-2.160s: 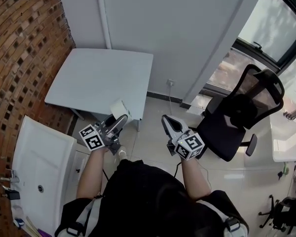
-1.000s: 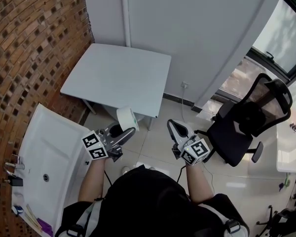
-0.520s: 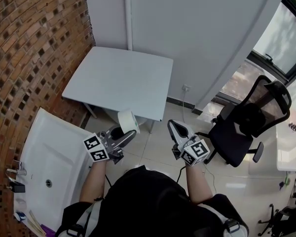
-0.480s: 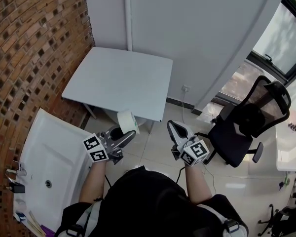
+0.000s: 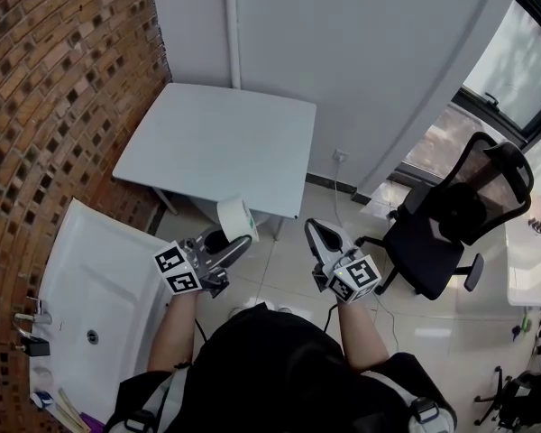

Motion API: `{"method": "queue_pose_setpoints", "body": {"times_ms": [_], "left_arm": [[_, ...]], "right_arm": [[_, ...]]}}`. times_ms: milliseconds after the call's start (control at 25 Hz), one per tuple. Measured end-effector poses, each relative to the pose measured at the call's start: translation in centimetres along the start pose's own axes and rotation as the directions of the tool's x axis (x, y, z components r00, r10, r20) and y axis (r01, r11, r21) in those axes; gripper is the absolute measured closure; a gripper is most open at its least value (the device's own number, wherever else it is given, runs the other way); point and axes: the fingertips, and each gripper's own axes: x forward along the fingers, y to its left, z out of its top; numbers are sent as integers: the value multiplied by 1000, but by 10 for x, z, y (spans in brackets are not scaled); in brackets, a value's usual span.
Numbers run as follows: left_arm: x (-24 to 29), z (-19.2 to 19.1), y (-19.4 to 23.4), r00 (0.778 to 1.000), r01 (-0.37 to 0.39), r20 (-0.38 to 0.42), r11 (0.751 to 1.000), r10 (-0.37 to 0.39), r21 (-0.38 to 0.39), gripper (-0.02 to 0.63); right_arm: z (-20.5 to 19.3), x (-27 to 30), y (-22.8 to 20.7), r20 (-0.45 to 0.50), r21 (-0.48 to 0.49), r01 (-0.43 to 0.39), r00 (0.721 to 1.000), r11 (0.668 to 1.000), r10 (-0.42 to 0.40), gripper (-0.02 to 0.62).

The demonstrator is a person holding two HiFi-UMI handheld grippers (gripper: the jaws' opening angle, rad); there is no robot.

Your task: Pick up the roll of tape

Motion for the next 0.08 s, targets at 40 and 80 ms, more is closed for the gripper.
{"method": "queue_pose_setpoints", "body": {"times_ms": [40, 80], "left_arm": [[1, 0, -1, 1000, 3, -4, 1000, -3, 5, 493], [2, 0, -1, 1000, 6, -9, 1000, -6, 11, 494]], "right_arm": [[0, 0, 0, 3, 2, 1, 1000, 1000, -1, 591], [0, 0, 0, 6, 5, 2, 1000, 1000, -2, 591]]}}
